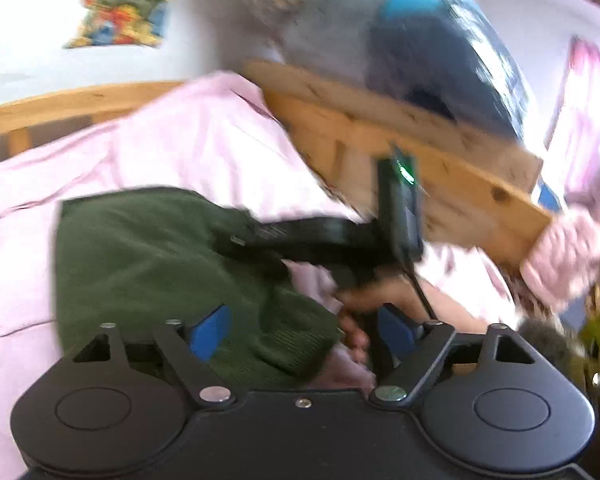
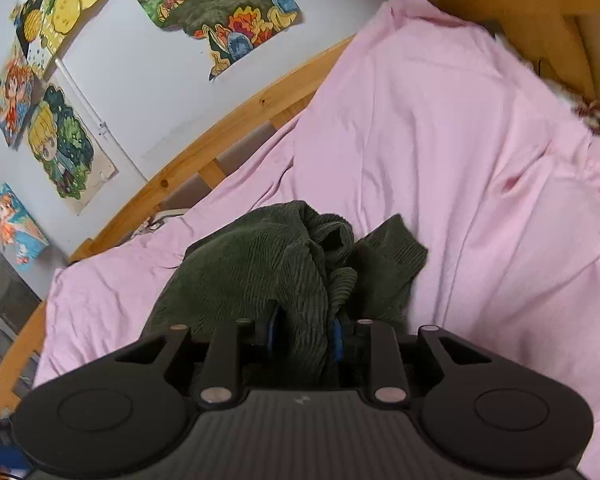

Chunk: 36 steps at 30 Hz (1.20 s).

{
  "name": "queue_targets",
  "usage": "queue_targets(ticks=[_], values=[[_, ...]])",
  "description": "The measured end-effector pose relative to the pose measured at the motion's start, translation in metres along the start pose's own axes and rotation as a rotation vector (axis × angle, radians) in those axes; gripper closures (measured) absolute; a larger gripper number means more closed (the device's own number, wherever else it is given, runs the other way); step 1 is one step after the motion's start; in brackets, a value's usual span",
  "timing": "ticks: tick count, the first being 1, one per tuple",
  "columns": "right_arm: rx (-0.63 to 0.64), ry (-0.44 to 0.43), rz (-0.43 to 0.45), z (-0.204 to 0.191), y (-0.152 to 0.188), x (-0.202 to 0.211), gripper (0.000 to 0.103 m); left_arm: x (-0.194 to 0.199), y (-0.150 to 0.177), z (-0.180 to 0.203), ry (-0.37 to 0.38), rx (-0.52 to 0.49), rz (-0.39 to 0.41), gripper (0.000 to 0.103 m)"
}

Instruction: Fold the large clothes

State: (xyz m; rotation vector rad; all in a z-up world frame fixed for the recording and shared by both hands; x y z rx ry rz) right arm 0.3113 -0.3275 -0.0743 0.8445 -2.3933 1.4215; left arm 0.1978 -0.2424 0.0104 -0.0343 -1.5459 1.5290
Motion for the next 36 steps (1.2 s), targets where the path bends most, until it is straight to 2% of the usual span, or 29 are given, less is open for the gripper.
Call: queue_targets(ticks=[1,4,6,8,11,13,14,16,17,18,19,21,22,24,28,30,33,36], values=[[0.054,0.042,0.018,-0.004,-0.001,0.005,0.075,0.003,-0.004,-0.009,-0.03,0.014,0.018,0.013],[0.243,0.153,0.074,-0.026,-0.004,0.008,0.075,0.009,-0.011,-0.05,-0.216,0.06,0.054,0.007],[0.273,0.173,0.065,-0.029,-0.001,0.003,0.075,0.01,-0.011,-0.08,-0.394,0.095,0.055,0.006],[0.253,0.185,0.031,-0.024,0.004,-0.005,0.075,0.01,-0.008,-0.104,-0.482,0.135,0.05,0.005],[0.214,0.181,0.015,-0.017,0.008,-0.007,0.071,0.002,0.004,-0.13,-0.484,0.231,0.024,0.004],[0.202,0.193,0.038,-0.015,0.007,-0.003,0.055,-0.01,0.016,-0.142,-0.465,0.293,-0.032,0.004],[0.196,0.201,0.056,-0.015,0.004,0.0,0.052,-0.013,0.024,-0.146,-0.453,0.313,-0.043,0.003],[0.206,0.226,0.131,-0.018,-0.003,0.015,0.042,-0.014,0.03,-0.15,-0.446,0.352,-0.024,0.001],[0.239,0.269,0.182,-0.022,-0.007,0.023,0.035,-0.017,0.031,-0.15,-0.439,0.352,-0.027,0.001],[0.289,0.336,0.256,-0.027,-0.01,0.034,0.017,-0.019,0.031,-0.152,-0.435,0.344,-0.033,0.001],[0.349,0.392,0.346,-0.037,-0.012,0.046,0.005,-0.022,0.03,-0.153,-0.433,0.337,-0.038,0.001],[0.428,0.391,0.427,-0.055,-0.011,0.055,0.004,-0.022,0.033,-0.157,-0.426,0.347,-0.043,0.001],[0.462,0.371,0.436,-0.064,-0.009,0.054,0.004,-0.023,0.036,-0.157,-0.418,0.363,-0.042,0.001],[0.516,0.345,0.392,-0.074,0.0,0.041,0.003,-0.024,0.039,-0.157,-0.398,0.395,-0.042,0.001],[0.587,0.39,0.194,-0.063,0.023,-0.006,0.003,-0.028,0.044,-0.157,-0.375,0.419,-0.037,0.001],[0.562,0.413,0.075,-0.046,0.035,-0.026,0.003,-0.032,0.045,-0.157,-0.364,0.422,-0.038,0.001],[0.456,0.393,0.013,-0.029,0.038,-0.037,0.001,-0.042,0.047,-0.157,-0.35,0.428,-0.058,0.001],[0.464,0.407,-0.002,-0.025,0.042,-0.044,0.001,-0.049,0.046,-0.158,-0.322,0.427,-0.061,0.001]])
Point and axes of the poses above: each gripper's, at about its wrist camera, not at the fingertips, and x roughly against the way its jaws point, z to its right, y to its underside, the point moved 9 cm from there along -x, roughly the way its jaws point, and after that the axes turned 4 degrees about -z, right-handed, at the moved point
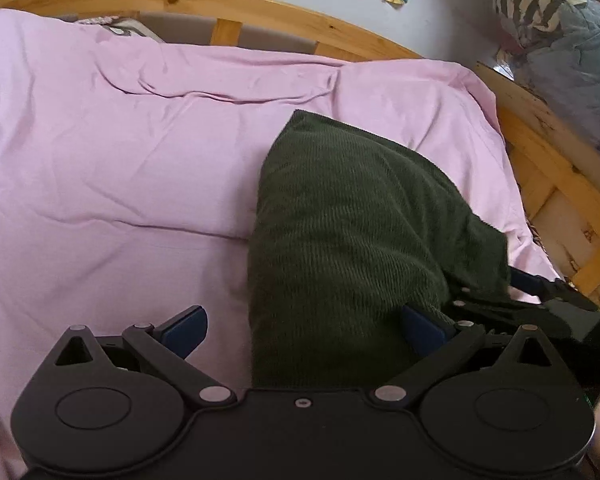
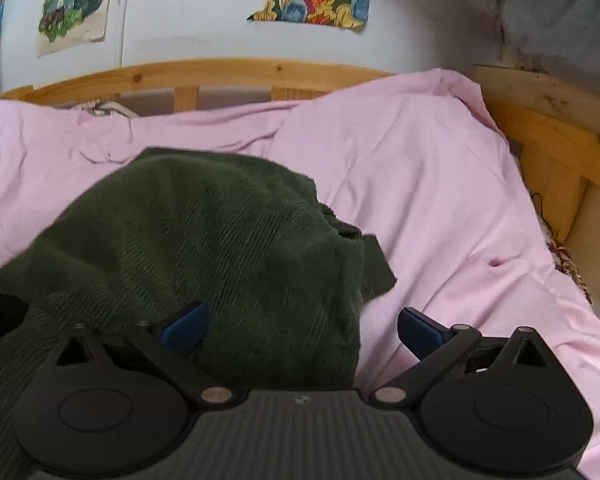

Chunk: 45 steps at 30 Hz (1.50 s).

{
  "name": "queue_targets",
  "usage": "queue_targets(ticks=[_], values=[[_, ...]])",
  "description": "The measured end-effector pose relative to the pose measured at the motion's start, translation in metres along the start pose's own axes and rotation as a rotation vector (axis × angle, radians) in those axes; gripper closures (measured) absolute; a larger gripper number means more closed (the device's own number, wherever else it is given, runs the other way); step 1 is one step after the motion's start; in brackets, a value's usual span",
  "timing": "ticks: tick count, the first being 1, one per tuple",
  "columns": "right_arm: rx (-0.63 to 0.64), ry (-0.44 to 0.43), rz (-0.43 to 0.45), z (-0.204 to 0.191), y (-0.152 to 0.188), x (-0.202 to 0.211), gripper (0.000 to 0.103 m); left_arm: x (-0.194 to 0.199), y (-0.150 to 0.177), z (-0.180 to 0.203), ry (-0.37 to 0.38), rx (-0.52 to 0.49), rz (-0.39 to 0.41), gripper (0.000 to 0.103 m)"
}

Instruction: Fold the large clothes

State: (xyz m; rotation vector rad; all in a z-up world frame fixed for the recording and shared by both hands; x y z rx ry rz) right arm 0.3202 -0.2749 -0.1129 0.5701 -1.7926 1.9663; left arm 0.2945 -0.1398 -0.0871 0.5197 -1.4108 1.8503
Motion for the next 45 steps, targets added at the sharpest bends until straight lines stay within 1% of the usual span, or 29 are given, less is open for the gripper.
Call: queue_targets(ticks=[4,8,11,14,16,18,19,20,21,22,24,26,27,28,29,31,33,35,37,40,42,44,45], values=[[0.006,0.018,-0.025,-0.004,0.002,-0.008,0.001,-0.007,0.003,-0.001,0.015,0.007,-0.006,0.001],[-0.032,-0.003,-0.057,-0.002,0.012,-0.019,0.002,-0.013,0.005,-0.004,0.022,0.028,-0.018,0.001],[-0.041,-0.005,-0.054,0.0,0.013,-0.02,0.002,-0.016,0.007,-0.006,0.023,0.045,-0.008,0.001],[-0.125,-0.034,-0.024,0.008,0.011,-0.012,0.001,-0.012,0.003,-0.008,0.036,0.084,-0.033,0.001],[-0.193,-0.03,-0.031,0.016,0.005,0.001,0.001,0.001,-0.001,-0.006,0.043,0.096,-0.011,0.005],[-0.244,-0.007,0.026,0.024,-0.002,0.029,0.001,0.014,-0.002,0.001,0.066,0.07,0.016,0.005],[-0.246,0.0,0.076,0.028,-0.006,0.044,0.001,0.019,-0.002,0.005,0.081,0.045,0.024,0.004],[-0.239,0.01,0.105,0.031,-0.008,0.054,0.001,0.024,-0.001,0.011,0.092,0.011,0.025,0.003],[-0.23,0.017,0.123,0.035,-0.01,0.06,0.001,0.026,0.002,0.014,0.093,-0.016,0.017,0.003],[-0.227,0.004,0.122,0.036,-0.011,0.062,0.001,0.026,0.005,0.017,0.086,-0.043,0.004,0.003],[-0.228,-0.061,0.081,0.034,-0.009,0.056,0.001,0.023,0.014,0.02,0.066,-0.08,-0.029,0.001],[-0.221,-0.112,0.008,0.027,-0.005,0.045,0.001,0.017,0.021,0.019,0.068,-0.072,-0.062,0.001],[-0.188,-0.124,-0.057,0.02,0.001,0.035,0.001,0.013,0.025,0.018,0.07,-0.054,-0.081,0.001],[-0.148,-0.111,-0.108,0.015,0.006,0.027,0.001,0.009,0.027,0.016,0.071,-0.036,-0.094,0.001],[-0.113,-0.097,-0.132,0.011,0.011,0.02,0.001,0.005,0.03,0.015,0.067,-0.029,-0.099,0.001],[-0.092,-0.104,-0.145,0.009,0.014,0.008,0.001,0.0,0.032,0.016,0.047,-0.068,-0.098,0.001],[-0.122,-0.136,-0.153,0.012,0.014,-0.002,0.001,-0.002,0.035,0.018,0.036,-0.1,-0.076,0.001],[-0.176,-0.192,-0.187,0.014,0.015,-0.018,0.001,-0.005,0.035,0.017,0.037,-0.102,-0.066,0.001],[-0.194,-0.219,-0.2,0.015,0.015,-0.029,0.001,-0.008,0.036,0.015,0.044,-0.104,-0.063,0.001],[-0.187,-0.208,-0.194,0.016,0.014,-0.028,0.001,-0.01,0.036,0.016,0.043,-0.086,-0.063,0.0],[-0.193,-0.192,-0.196,0.015,0.012,-0.019,0.001,-0.008,0.036,0.018,0.035,-0.085,-0.061,0.0],[-0.195,-0.165,-0.181,0.017,0.006,-0.009,0.001,-0.002,0.034,0.017,0.048,-0.049,-0.07,0.0],[-0.195,-0.15,-0.157,0.018,0.003,-0.002,0.001,0.002,0.031,0.015,0.067,-0.018,-0.083,0.0]])
Point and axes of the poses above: each gripper's, at about its wrist camera, not at the fingertips, and x roughly against the way its jaws point, z to its right, y to its underside, the point moved 9 cm from there along -x, roughly the way its jaws point, and after that the axes turned 4 degrees about -z, right-handed, at the moved point
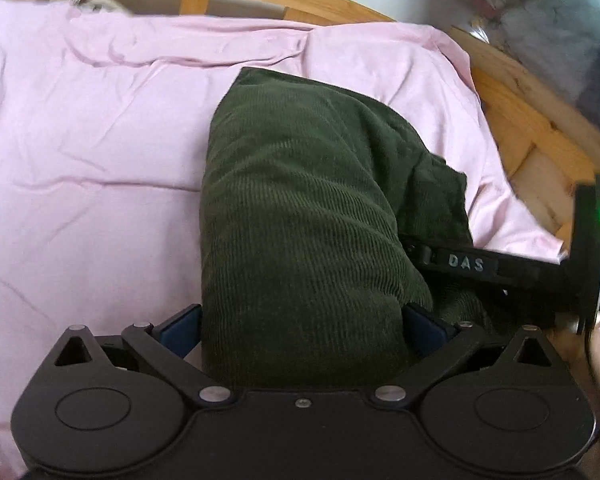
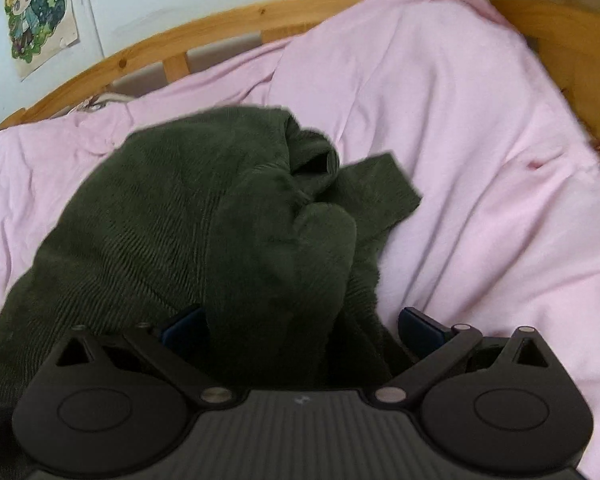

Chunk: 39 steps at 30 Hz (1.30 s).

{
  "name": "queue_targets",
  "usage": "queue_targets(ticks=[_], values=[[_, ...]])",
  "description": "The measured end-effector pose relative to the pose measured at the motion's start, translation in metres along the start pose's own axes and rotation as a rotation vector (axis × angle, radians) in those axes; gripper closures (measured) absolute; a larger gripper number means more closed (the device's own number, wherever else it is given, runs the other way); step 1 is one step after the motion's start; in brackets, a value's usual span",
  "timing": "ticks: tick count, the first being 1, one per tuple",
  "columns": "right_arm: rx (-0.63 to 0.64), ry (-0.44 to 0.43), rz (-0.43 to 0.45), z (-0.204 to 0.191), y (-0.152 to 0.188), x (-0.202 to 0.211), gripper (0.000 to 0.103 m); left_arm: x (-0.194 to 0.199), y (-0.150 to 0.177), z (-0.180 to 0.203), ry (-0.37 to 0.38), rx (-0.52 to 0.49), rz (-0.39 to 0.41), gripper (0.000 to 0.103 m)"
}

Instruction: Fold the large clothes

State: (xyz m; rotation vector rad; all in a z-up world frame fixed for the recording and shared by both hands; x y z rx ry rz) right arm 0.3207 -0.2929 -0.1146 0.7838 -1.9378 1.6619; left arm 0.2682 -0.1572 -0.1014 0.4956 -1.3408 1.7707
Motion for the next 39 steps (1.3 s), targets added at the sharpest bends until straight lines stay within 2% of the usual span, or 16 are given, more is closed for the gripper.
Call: queue_targets(ticks=[2,5,7,9,11,13,15,17,19,21,23,24,27,30,33,39], values=[[0.01,0.032,0.087,0.0,-0.007,0.019,0.001,0.004,-0.007,-0.005,0.043,0.064,-0.024,0.0],[0.02,0.101,0.289,0.005,-0.028,0.047,0.001,0.005,-0.013,-0.014,0.101,0.14,-0.05,0.0],[0.033,0.125,0.391,0.008,-0.045,0.054,0.001,0.003,-0.015,-0.013,0.112,0.139,-0.052,0.0],[0.06,0.124,0.448,0.007,-0.06,0.047,0.001,0.003,-0.016,-0.01,0.108,0.096,-0.05,0.0],[0.079,0.109,0.438,0.006,-0.066,0.034,0.001,0.003,-0.02,-0.006,0.114,0.042,-0.069,0.001],[0.137,0.139,0.378,0.005,-0.064,0.01,0.001,0.009,-0.027,-0.008,0.134,-0.01,-0.066,0.001],[0.172,0.173,0.324,0.006,-0.061,-0.009,0.001,0.024,-0.04,-0.013,0.133,-0.04,0.021,0.001],[0.15,0.159,0.311,0.006,-0.061,-0.016,0.001,0.034,-0.057,-0.022,0.11,-0.026,0.131,0.001],[0.146,0.162,0.314,0.006,-0.059,-0.018,0.001,0.025,-0.074,-0.038,0.015,0.034,0.173,0.001],[0.155,0.171,0.315,0.004,-0.054,-0.021,0.001,0.005,-0.088,-0.051,-0.096,0.089,0.168,0.001],[0.158,0.172,0.313,0.005,-0.05,-0.023,0.001,-0.015,-0.098,-0.06,-0.169,0.126,0.162,0.001],[0.153,0.171,0.311,0.006,-0.048,-0.025,0.001,-0.024,-0.102,-0.061,-0.171,0.145,0.164,0.001],[0.129,0.149,0.294,0.011,-0.047,-0.027,0.001,-0.042,-0.107,-0.058,-0.094,0.176,0.168,0.0],[0.124,0.14,0.28,0.012,-0.046,-0.032,0.001,-0.054,-0.104,-0.055,-0.112,0.151,0.15,0.0],[0.139,0.145,0.274,0.01,-0.044,-0.038,0.001,-0.058,-0.099,-0.061,-0.108,0.171,0.14,0.0],[0.127,0.137,0.29,0.009,-0.048,-0.027,0.001,-0.043,-0.098,-0.055,-0.165,0.126,0.138,0.001]])
Point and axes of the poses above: each gripper's, at about its wrist camera, not at the fingertips, and x roughly against the way its jaws point, z to its right, y to its underside, the point moved 9 cm from there along -x, roughly the way its jaws point, and after that the axes turned 4 degrees about -z, right-handed, at the moved point
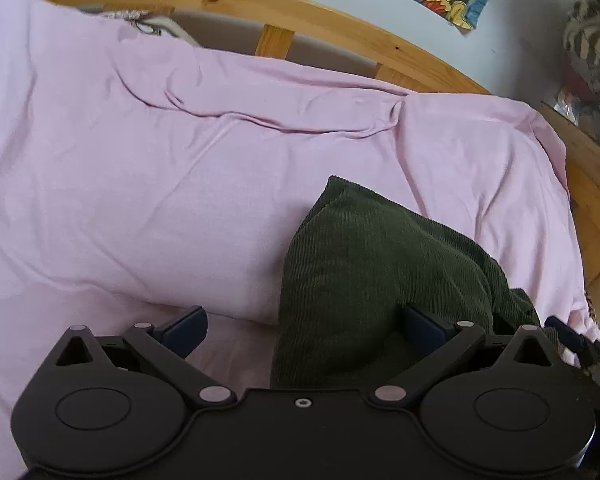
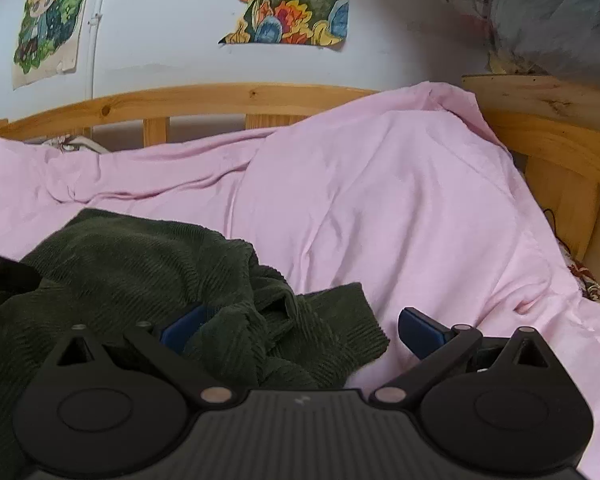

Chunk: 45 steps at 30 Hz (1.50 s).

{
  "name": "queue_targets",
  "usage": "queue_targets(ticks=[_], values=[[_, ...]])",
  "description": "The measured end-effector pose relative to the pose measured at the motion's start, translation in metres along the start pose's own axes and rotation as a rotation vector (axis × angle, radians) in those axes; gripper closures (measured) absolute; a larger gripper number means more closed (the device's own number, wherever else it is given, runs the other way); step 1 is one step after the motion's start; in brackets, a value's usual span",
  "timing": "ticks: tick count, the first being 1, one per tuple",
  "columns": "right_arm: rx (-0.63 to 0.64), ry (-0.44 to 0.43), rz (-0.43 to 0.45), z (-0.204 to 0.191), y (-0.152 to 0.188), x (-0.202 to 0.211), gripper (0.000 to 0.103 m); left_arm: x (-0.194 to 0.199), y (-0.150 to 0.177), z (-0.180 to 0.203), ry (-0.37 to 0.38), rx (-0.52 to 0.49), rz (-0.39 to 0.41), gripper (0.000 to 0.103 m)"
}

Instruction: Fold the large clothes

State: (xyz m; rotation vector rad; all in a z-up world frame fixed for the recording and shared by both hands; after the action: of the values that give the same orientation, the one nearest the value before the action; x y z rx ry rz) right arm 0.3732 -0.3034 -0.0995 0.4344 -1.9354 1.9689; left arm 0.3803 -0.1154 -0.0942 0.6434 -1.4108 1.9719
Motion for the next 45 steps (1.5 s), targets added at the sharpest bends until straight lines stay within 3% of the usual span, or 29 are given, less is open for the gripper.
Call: queue_targets(ticks=[2,8,13,19,22,25,32,35,38,45], values=[[-0.012,0.008,0.021,0.001,-0.007,0.012,0.001,0.017,0.001,0.002,-0.009,-0.007,0.0,0.001],[-0.1,-0.033,0.077,0.005,-0.017,0.068,0.0,0.086,0.018,0.012,0.072,-0.085,0.113,0.001],[-0.172,-0.16,0.132,0.004,-0.024,0.116,0.0,0.104,0.041,0.008,0.11,-0.028,0.077,0.001],[-0.111,-0.181,-0.059,-0.004,0.012,0.125,0.0,0.11,0.069,0.019,0.161,-0.087,0.04,0.001],[-0.155,-0.195,-0.178,0.0,0.028,0.109,0.0,0.102,0.085,0.022,0.14,-0.16,0.006,0.001],[-0.206,-0.179,-0.298,0.006,0.048,0.091,0.0,0.096,0.095,0.017,0.152,-0.154,-0.003,0.001],[-0.16,-0.179,-0.379,-0.001,0.069,0.073,0.001,0.076,0.111,0.012,0.199,-0.141,-0.051,0.001],[-0.176,-0.189,-0.352,-0.001,0.063,0.078,0.001,0.071,0.112,0.008,0.232,-0.086,-0.069,0.0],[-0.194,-0.217,-0.253,0.0,0.046,0.087,0.001,0.075,0.109,0.006,0.247,-0.056,-0.071,0.0],[-0.21,-0.229,-0.094,0.008,0.014,0.083,0.001,0.087,0.094,0.013,0.233,-0.097,-0.063,0.0]])
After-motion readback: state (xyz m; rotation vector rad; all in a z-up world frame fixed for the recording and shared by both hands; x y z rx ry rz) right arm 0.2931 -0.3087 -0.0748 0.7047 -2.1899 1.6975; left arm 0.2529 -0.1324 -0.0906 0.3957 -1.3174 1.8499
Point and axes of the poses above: each gripper's, at about its wrist camera, not at the fingertips, and x roughly against the way its jaws point, z to its right, y to its underside, the point moved 9 cm from there along -x, roughly the way its jaws point, and after that the axes turned 4 degrees about -z, right-handed, at the moved point
